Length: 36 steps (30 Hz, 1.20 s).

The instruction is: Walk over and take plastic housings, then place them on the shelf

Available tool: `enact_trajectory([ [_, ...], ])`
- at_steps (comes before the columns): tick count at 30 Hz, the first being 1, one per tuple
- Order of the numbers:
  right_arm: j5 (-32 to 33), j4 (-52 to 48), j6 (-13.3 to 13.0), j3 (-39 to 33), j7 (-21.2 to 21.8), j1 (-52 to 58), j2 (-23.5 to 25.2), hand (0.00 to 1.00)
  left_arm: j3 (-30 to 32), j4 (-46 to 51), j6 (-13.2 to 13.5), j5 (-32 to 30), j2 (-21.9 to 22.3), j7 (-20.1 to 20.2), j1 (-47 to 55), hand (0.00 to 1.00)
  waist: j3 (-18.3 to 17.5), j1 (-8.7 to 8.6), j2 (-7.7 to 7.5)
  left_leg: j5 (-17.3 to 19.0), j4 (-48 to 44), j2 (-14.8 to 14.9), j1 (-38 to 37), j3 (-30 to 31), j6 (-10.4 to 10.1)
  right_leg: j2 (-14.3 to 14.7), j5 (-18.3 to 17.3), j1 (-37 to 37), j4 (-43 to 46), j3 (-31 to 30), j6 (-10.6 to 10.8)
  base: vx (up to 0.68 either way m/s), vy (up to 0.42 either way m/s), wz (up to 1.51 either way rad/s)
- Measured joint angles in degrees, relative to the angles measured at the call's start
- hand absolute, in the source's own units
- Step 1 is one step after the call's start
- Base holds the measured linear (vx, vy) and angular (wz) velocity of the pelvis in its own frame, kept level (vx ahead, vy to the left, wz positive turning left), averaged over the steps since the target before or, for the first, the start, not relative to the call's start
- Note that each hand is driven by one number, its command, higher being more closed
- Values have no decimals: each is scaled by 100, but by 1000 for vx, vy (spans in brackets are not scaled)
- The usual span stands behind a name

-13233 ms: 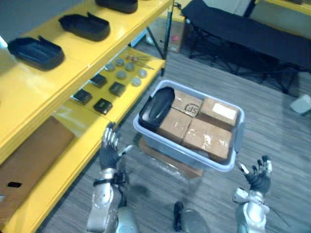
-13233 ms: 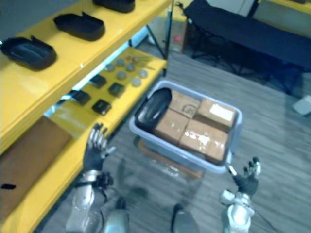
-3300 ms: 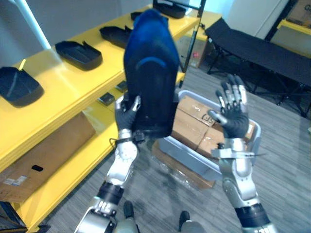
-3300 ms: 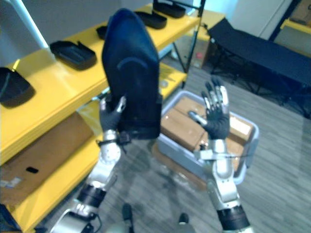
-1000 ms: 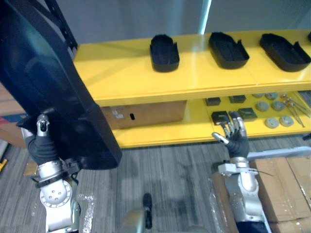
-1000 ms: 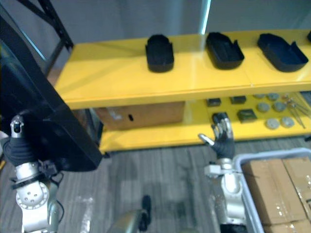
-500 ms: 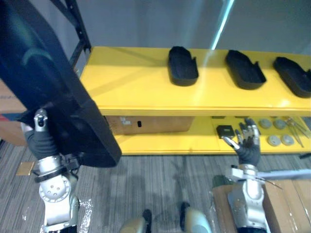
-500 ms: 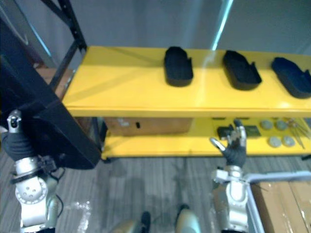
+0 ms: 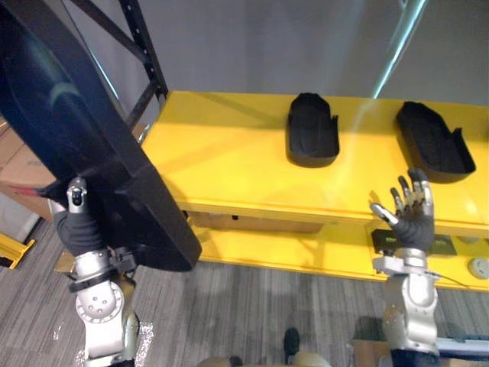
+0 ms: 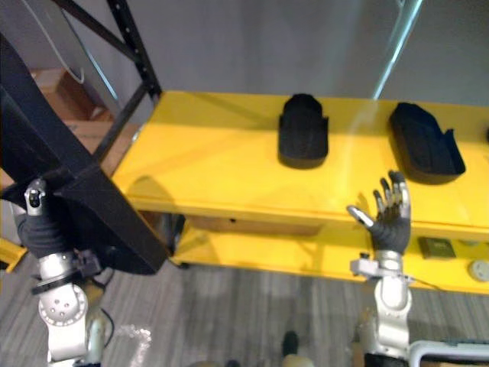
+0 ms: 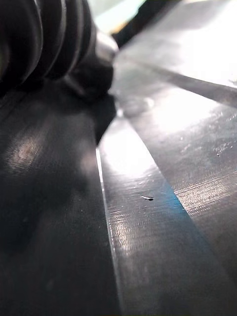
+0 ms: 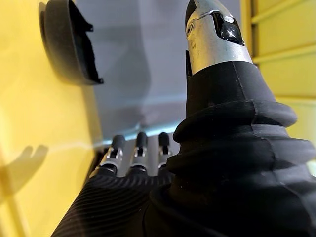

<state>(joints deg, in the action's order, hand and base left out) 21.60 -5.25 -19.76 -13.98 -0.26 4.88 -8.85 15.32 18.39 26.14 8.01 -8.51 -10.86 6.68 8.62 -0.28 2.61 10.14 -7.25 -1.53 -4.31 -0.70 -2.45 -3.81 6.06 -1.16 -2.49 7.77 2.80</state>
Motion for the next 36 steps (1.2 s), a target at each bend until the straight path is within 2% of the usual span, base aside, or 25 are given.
enact_trajectory([
  [6,-243,-139,-58,-30,-226,153,235,0,-25,158,1,50,1,86,123,100,-23,-45,17,-1,89,7,-71,14,2,7,3,61,-11,23,15,-45,-1,4],
  [8,-293,-141,-184,-84,-371,151,232,0,-42,166,1,53,16,60,146,100,-22,-46,58,56,55,57,-52,20,69,58,-84,47,79,33,-43,-85,-30,3],
  [9,-321,-145,-224,-115,-404,152,233,0,-45,165,1,54,29,35,184,100,-33,-47,110,137,11,121,-49,26,166,114,-162,8,207,35,-6,-83,-74,-3],
  [10,-325,-191,-255,-121,-473,190,228,0,-49,163,3,57,77,-20,262,100,24,-46,209,268,-147,232,-68,17,61,237,-364,-6,529,31,-78,-50,-78,-4],
  [11,-324,-251,-261,-117,-491,246,238,0,-48,157,3,64,102,-37,318,100,37,-45,233,329,-306,282,-66,14,-15,276,-556,-43,813,5,-129,1,-69,5],
  [12,-324,-340,-351,-115,-511,343,248,0,-48,151,5,67,133,-65,394,100,48,-48,198,466,-1063,286,170,4,-226,211,-932,-164,1338,-15,-135,-7,-40,16],
  [13,-324,-337,-428,-158,-524,368,223,0,-55,131,-2,67,205,-70,458,100,100,-86,126,413,-2279,254,671,-38,-337,100,-1144,-179,1583,-31,-191,-26,-39,15],
  [14,-323,-339,-435,-213,-521,377,202,0,-57,119,-3,67,264,-69,497,100,128,-102,76,250,-2795,271,922,-146,-367,39,-1185,-149,1597,-55,-181,-80,-63,-12],
  [15,-319,-343,-477,-328,-504,355,180,0,-65,91,6,94,286,-74,595,100,132,-26,30,354,-2889,336,1052,-350,-98,-91,-1199,-83,1587,-59,-172,-35,-66,-25],
  [16,-314,-356,-528,-402,-493,343,180,0,-67,54,6,101,273,-74,605,100,123,-37,40,408,-2665,421,1047,-439,-3,-139,-1201,-55,1579,-50,-170,-10,-56,-24],
  [17,-214,-449,-549,-478,-470,348,172,0,-82,27,13,101,276,-71,606,100,90,-96,84,445,-2172,634,1038,-545,67,-222,-1212,-34,1555,-55,-150,39,1,-6],
  [19,-94,-581,-548,-484,-464,390,176,0,-210,-24,120,93,275,-61,606,100,83,-230,75,320,-1486,964,1030,-608,75,-378,-1248,-65,1555,-90,-78,68,64,-3],
  [20,-34,-586,-540,-484,-462,389,172,0,-372,-90,154,61,278,-58,592,100,79,-266,81,121,-1282,1131,1019,-599,33,-479,-1260,-95,1594,-134,13,92,131,-1],
  [22,88,-556,-526,-489,-461,389,162,0,-561,-287,170,17,280,-5,555,100,52,-378,123,-31,-1151,1281,958,-597,-79,-663,-1281,-133,1638,-155,184,81,201,-4],
  [24,101,-475,-527,-489,-503,396,71,0,-674,-460,167,10,279,136,422,100,-60,-391,298,-247,-562,1205,604,-630,-390,-837,-1176,-172,1672,-216,467,125,355,-9],
  [25,70,-416,-527,-488,-525,394,67,0,-709,-487,166,10,278,205,354,100,-94,-392,349,-425,-331,1183,512,-632,-459,-858,-1147,-171,1690,-222,532,146,439,8],
  [26,10,-250,-524,-447,-614,362,64,0,-746,-541,164,5,248,325,195,100,-148,-381,429,-678,103,1152,297,-732,-668,-873,-1088,-183,1680,-226,656,128,461,11],
  [27,-1,-87,-513,-373,-649,325,249,0,-721,-644,157,14,121,375,50,100,-139,-352,253,-707,332,951,167,-811,-626,-1029,-1016,-185,1651,-234,717,118,515,-5],
  [28,-48,-32,-482,-61,-725,370,584,0,-639,-665,68,51,-152,439,46,100,-143,-304,-36,-724,395,804,152,-952,-573,-1160,-742,-168,1395,-118,676,79,363,-18],
  [29,-97,-34,-479,49,-741,387,706,0,-594,-665,26,49,-270,447,73,100,-153,-268,-122,-724,399,786,156,-987,-573,-1160,-625,-135,1255,-75,671,43,213,-24],
  [30,-338,-43,-462,159,-770,394,870,0,-507,-666,-130,45,-457,472,74,100,-190,-251,-265,-720,421,783,160,-1082,-567,-1089,-424,-5,962,16,765,62,112,-14],
  [31,-492,-109,-432,208,-846,391,878,0,-447,-665,-234,44,-541,468,68,100,-259,-234,-386,-677,465,763,136,-1098,-501,-1026,-347,130,727,129,741,59,82,-7],
  [33,-525,-153,-420,190,-857,380,873,0,-401,-665,-329,28,-554,425,70,100,-317,-219,-481,-653,477,711,137,-1115,-467,-1049,-321,178,608,256,728,26,30,-2],
  [34,-513,-145,-399,177,-821,389,852,0,-345,-650,-549,-174,-507,307,69,100,-323,-223,-486,-631,486,661,136,-1126,-445,-1078,-316,227,521,336,728,0,0,0],
  [36,-511,-134,-392,175,-765,371,797,0,-301,-616,-693,-354,-412,245,70,100,-271,-217,-404,-624,506,662,147,-1180,-447,-1069,-315,224,425,337,731,-33,-23,-7],
])
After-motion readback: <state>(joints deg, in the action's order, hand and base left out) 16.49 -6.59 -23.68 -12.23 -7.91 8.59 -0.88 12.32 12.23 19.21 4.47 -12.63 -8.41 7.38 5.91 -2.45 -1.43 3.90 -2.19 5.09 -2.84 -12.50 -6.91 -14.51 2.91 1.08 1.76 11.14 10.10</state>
